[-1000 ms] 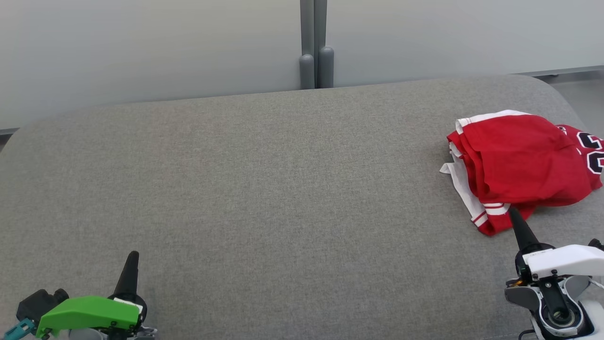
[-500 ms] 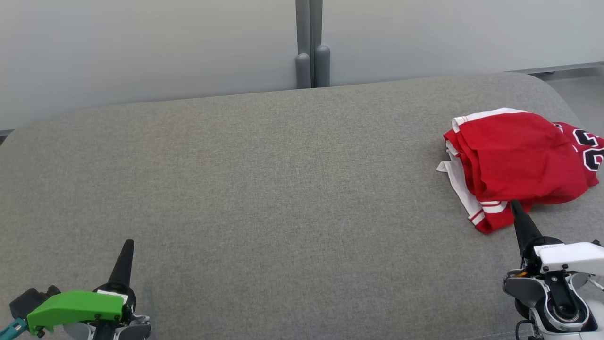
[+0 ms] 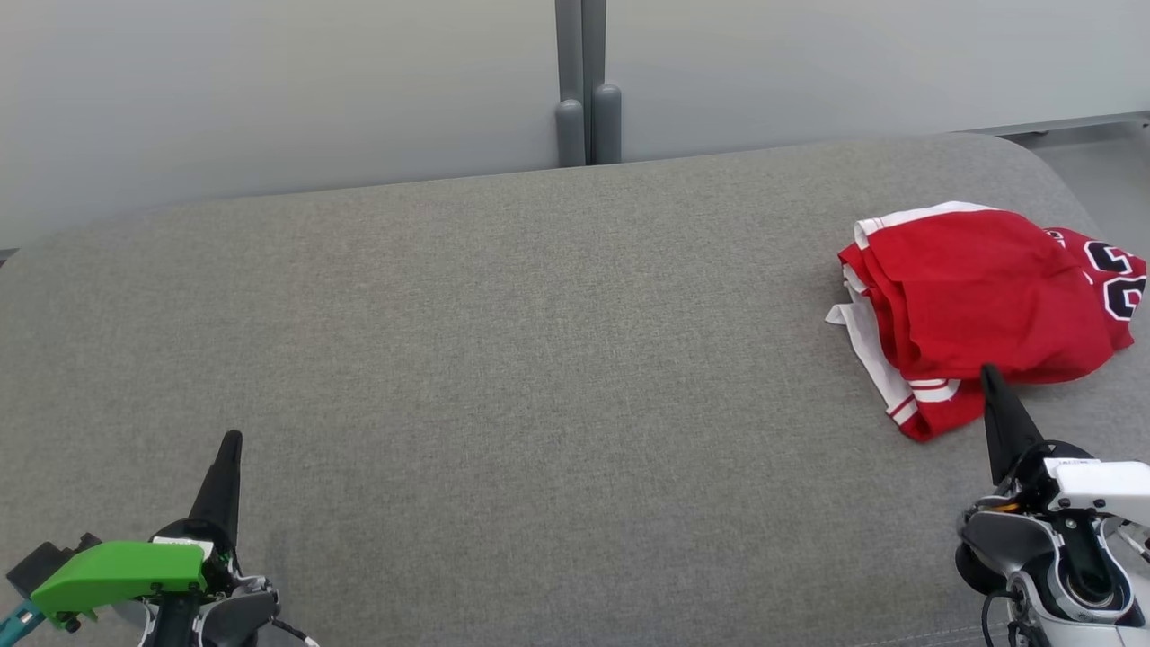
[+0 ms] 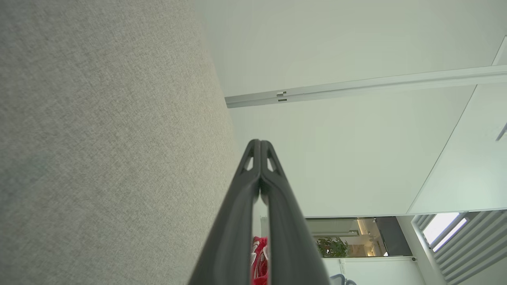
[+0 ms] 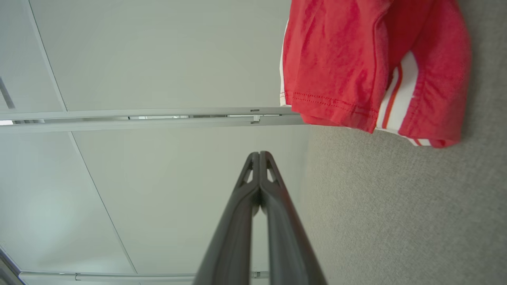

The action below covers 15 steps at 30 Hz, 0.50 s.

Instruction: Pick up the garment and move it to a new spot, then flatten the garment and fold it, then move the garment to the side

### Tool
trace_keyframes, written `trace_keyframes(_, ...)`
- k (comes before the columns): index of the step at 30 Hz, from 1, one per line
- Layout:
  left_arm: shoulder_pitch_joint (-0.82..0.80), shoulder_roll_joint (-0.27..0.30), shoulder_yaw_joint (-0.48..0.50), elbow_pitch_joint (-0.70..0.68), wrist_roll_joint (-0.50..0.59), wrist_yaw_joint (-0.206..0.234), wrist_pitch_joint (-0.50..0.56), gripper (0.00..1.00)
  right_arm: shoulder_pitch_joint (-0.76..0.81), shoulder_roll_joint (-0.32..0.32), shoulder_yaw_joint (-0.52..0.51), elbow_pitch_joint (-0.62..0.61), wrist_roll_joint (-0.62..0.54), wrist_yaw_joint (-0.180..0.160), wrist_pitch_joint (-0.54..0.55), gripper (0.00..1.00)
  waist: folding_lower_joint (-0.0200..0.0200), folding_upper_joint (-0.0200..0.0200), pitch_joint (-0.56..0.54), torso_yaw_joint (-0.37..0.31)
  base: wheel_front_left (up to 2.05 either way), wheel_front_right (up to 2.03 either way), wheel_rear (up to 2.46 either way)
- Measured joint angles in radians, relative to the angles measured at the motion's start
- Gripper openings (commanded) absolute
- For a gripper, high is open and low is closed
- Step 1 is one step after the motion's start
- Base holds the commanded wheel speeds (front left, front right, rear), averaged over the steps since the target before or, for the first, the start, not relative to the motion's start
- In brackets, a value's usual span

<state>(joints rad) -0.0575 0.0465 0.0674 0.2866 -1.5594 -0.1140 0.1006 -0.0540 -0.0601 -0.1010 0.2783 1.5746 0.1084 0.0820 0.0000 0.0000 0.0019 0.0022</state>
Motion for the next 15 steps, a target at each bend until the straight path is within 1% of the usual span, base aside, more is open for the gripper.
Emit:
trace_keyframes(1, -0.002, -0.001, 0.002, 0.0, -0.008, 0.0, 0.003, 0.0, 0.0, 0.001, -0.005, 0.0, 0.013, 0.005, 0.006, 0.0, 0.0, 0.0, 0.0, -0.001, 0.0, 0.0, 0.0)
trace_keyframes(4, -0.005, -0.005, 0.01, -0.001, -0.04, -0.009, 0.01, 0.0, -0.001, 0.007, -0.018, 0.001, 0.035, 0.006, 0.013, 0.0, 0.0, 0.0, 0.001, -0.002, 0.0, 0.0, 0.0)
trace_keyframes(15, -0.005, -0.007, 0.015, -0.002, -0.041, -0.009, 0.01, 0.0, -0.001, 0.012, -0.019, 0.002, 0.036, 0.006, 0.016, 0.0, 0.0, 0.0, 0.001, -0.002, 0.0, 0.0, 0.0)
